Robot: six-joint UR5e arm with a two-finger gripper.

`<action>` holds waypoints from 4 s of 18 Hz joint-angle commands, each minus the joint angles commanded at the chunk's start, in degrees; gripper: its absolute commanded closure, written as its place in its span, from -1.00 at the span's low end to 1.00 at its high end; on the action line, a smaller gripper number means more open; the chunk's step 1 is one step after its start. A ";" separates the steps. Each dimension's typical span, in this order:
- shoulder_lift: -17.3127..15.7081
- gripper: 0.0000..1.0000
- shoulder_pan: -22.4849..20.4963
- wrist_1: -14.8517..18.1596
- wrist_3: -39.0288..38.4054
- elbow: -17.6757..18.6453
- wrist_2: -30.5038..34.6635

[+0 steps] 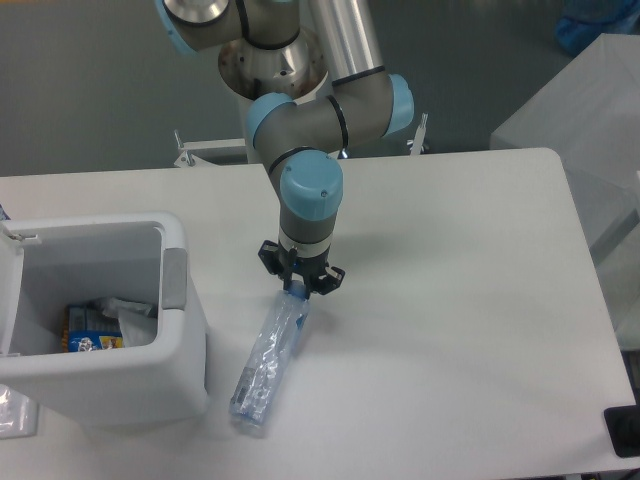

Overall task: Place the trash in the trash can
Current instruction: 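Lift the water bottle by its cap end off the table, then carry the bottle over the white bin and lower it inside, then open the gripper to release the bottle and raise it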

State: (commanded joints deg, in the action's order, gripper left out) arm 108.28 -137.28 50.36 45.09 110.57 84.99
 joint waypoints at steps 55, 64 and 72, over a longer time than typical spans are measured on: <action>-14.50 0.30 12.04 1.32 -12.83 -14.68 -25.84; -14.85 0.09 12.65 1.32 -13.01 -12.92 -25.93; -15.29 -0.89 12.22 0.97 -13.18 -13.80 -25.84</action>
State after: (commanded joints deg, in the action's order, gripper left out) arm 92.99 -125.07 51.33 31.90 96.77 59.15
